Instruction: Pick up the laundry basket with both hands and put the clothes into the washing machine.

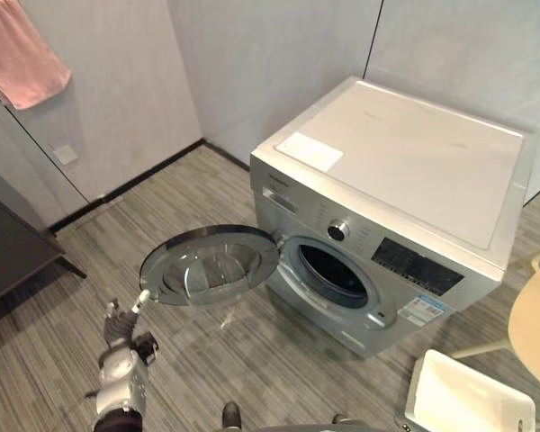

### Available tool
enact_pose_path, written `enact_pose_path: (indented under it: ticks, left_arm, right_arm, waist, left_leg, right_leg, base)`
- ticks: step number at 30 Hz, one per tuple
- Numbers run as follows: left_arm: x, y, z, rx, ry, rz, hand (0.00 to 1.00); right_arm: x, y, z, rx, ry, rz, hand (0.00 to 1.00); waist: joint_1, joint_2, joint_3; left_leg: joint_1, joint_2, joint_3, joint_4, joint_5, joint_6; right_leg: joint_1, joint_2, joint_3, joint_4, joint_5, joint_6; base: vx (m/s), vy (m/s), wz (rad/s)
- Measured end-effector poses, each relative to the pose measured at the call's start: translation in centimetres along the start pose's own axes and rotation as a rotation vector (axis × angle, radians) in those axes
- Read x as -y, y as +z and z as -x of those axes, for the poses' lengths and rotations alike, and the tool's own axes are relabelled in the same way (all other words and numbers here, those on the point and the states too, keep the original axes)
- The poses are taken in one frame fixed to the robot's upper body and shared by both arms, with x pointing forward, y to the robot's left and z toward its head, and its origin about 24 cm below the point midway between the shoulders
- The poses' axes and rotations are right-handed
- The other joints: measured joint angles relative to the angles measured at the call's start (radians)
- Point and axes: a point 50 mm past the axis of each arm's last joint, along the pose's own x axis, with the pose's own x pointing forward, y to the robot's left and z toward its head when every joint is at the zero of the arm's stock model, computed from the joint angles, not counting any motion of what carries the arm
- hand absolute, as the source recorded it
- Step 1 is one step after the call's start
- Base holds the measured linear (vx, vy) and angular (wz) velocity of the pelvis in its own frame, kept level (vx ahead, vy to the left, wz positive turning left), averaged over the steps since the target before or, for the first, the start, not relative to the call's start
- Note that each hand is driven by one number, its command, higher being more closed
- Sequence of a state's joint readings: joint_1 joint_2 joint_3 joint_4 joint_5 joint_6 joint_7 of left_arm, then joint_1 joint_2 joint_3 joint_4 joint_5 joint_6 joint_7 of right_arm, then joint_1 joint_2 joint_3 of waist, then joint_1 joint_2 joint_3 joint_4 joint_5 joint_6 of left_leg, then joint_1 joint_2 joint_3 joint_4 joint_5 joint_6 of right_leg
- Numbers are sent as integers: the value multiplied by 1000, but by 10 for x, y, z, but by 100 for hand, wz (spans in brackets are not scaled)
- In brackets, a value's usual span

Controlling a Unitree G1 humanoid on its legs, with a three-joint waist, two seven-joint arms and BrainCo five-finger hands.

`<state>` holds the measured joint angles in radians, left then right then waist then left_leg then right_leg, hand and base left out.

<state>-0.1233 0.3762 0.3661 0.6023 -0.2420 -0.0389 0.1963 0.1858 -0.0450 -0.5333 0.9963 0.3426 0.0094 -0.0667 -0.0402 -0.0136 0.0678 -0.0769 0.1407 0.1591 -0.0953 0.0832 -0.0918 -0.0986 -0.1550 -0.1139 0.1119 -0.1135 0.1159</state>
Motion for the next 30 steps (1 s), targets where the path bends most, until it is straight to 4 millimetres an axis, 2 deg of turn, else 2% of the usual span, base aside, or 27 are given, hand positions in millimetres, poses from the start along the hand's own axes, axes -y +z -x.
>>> enact_pose_path:
  ticks: [2,4,5,6,7,8,9,11,12,13,14,16,17,18,21,24,25,29,30]
  left_arm:
    - [-16,44,-23,97,44,-51,0]
    - [-18,74,-33,160,61,-34,0]
    - [-15,101,-40,223,62,-14,0]
    - [-7,140,-45,310,52,-2,0]
    - [1,169,-47,374,36,8,0]
    - [5,181,-47,400,27,6,0]
    - [13,203,-46,445,11,5,0]
    - [30,258,-38,564,-28,6,0]
    - [32,273,-35,596,-30,7,0]
    - [34,301,-27,662,-31,17,0]
    - [35,313,-22,693,-32,20,0]
    - [43,349,-5,790,-48,35,0]
    - [44,354,-2,802,-51,41,0]
    - [44,360,-1,802,-51,66,0]
    - [47,351,-9,747,-47,76,0]
    - [59,324,-22,655,-77,71,0]
    - [57,321,-24,652,-82,101,0]
    - [64,292,-33,577,-115,176,0]
    - [65,271,-38,530,-113,200,0]
  right_arm:
    - [-10,9,-2,24,27,-13,0]
    - [-16,12,-3,29,44,-14,0]
    - [-22,13,-3,31,61,-15,0]
    - [-33,18,-2,53,101,-10,0]
    - [-45,26,0,90,151,-10,0]
    - [-51,29,1,108,175,-7,0]
    - [-63,36,3,141,216,3,0]
    - [-87,53,12,226,311,20,0]
    - [-95,57,14,247,338,19,0]
    - [-108,66,21,296,390,19,0]
    - [-113,70,25,321,414,12,0]
    - [-125,85,37,407,476,-11,0]
    - [-126,87,38,417,483,-26,0]
    - [-129,89,41,430,493,-45,0]
    - [-123,82,42,419,481,-68,0]
    - [-109,70,38,381,441,-62,0]
    - [-105,66,36,369,429,-61,0]
    - [-100,55,31,310,402,-50,0]
    - [-99,52,29,291,396,-47,0]
  waist:
    - [1,-19,22]
    - [1,-32,29]
    - [0,-42,36]
    - [2,-52,47]
    - [5,-59,58]
    - [9,-62,65]
    - [19,-68,73]
    - [32,-91,98]
    - [33,-100,107]
    - [36,-116,119]
    - [39,-121,122]
    - [53,-136,134]
    - [53,-139,135]
    - [56,-148,141]
    - [57,-152,144]
    - [57,-151,146]
    - [58,-151,147]
    - [64,-149,148]
    - [67,-148,148]
  left_leg:
    - [-44,-1,18,2,4,-4]
    - [-78,-3,19,13,6,-6]
    - [-112,-2,18,31,6,-6]
    - [-152,8,19,53,5,-6]
    - [-180,24,22,69,5,-6]
    - [-192,33,29,76,4,-6]
    - [-216,52,42,83,4,-6]
    - [-294,89,44,116,4,-6]
    - [-307,99,48,119,4,-6]
    - [-345,124,55,139,4,-7]
    - [-365,137,61,150,1,-11]
    - [-442,185,71,199,-12,-17]
    - [-460,195,72,212,-17,-20]
    - [-488,214,76,241,-27,-25]
    - [-541,244,66,296,-50,-31]
    - [-554,261,59,321,-51,-33]
    - [-554,261,60,325,-51,-33]
    - [-548,268,73,358,-64,-29]
    - [-528,270,88,366,-80,-26]
  right_leg:
    - [-29,2,11,-49,54,8]
    - [-46,2,20,-73,79,9]
    - [-59,2,18,-85,94,10]
    - [-78,10,15,-97,120,7]
    - [-94,24,15,-105,149,3]
    - [-104,33,18,-106,163,0]
    - [-128,50,29,-112,192,0]
    - [-188,84,37,-134,261,0]
    - [-198,90,39,-145,281,-2]
    - [-226,106,45,-163,325,-1]
    - [-244,119,51,-171,350,0]
    - [-302,155,62,-196,429,1]
    - [-312,160,62,-203,443,11]
    - [-329,173,69,-209,459,4]
    - [-354,194,68,-209,460,3]
    - [-355,208,64,-209,460,3]
    - [-355,209,65,-209,460,3]
    - [-345,207,92,-209,459,3]
    - [-330,206,98,-209,457,3]
  base:
    - [84,15,-22]
    - [73,11,1]
    - [95,10,19]
    - [72,0,19]
    - [37,-11,6]
    - [-21,-12,-15]
    - [-54,-12,-26]
    - [-96,-12,-32]
    - [-156,-5,-37]
    - [-147,-2,-38]
    - [-159,2,-52]
    - [-148,-6,-53]
    - [-165,-3,-45]
    - [-118,6,-26]
    - [-68,8,-19]
    - [-26,26,-6]
    - [-10,34,-8]
    - [-20,45,-11]
    - [-19,35,-13]
